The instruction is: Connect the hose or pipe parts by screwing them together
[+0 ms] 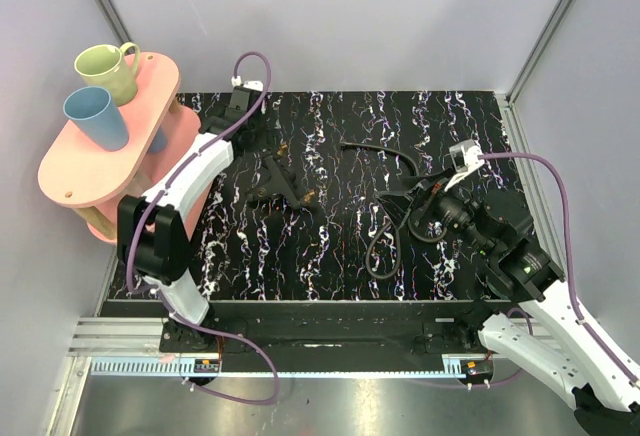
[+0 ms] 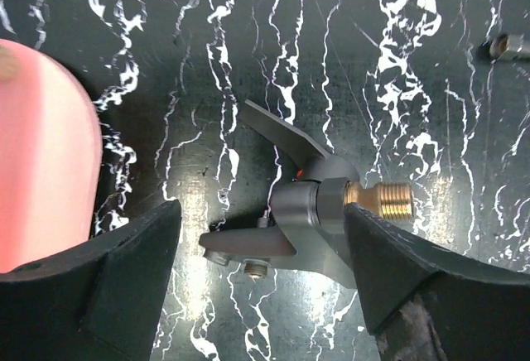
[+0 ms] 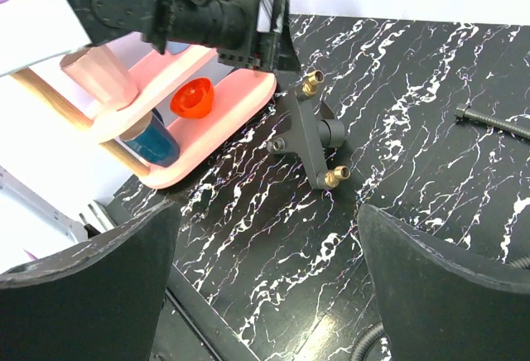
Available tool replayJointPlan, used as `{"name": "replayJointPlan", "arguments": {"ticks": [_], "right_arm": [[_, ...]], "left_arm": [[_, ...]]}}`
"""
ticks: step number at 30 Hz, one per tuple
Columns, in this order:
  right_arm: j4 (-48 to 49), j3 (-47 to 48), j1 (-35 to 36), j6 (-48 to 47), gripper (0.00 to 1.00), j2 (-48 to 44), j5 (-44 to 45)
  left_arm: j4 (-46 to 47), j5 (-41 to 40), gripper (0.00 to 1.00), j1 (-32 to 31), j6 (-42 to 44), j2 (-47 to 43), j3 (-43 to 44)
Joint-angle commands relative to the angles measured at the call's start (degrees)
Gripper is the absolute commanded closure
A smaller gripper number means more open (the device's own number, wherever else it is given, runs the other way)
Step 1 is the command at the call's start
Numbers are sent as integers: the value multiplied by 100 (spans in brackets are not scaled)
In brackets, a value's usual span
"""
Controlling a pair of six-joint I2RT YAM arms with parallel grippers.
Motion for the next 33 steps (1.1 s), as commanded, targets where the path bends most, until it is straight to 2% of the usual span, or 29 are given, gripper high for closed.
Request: {"name": "replayJointPlan", "arguments": {"ticks": [1,5,9,12,16,22,28,33], "right_arm": [[219,-82,34,-207,0,-145,-104],[201,-144,34,-304,0,-198,81],[201,-144,25,-374,0,-251,-103],[184,-118,25,-427,0,-260,-139],[-1,-47,25,-515,0,-268,-156],[-44,-144,34,-524,0,-374,-165],[-134,-56,25,-428,0,126,-385],[200,-153,34,-226,0,696,-315]], "left_arm": [[387,393,18,37,142,337,293],[519,735,18,37,169,522,179],[1133,1000,17,37,151,417,-339],[1213,1018,17,37,20,373,-507],[1539,1499,14,29,-25,258,-841],[1591,2220,17,-15,-490,136,-1007],[1503,3011,18,-235,-570,48,-1113],[1653,3215,16,-341,-675,-303,-1341]]}}
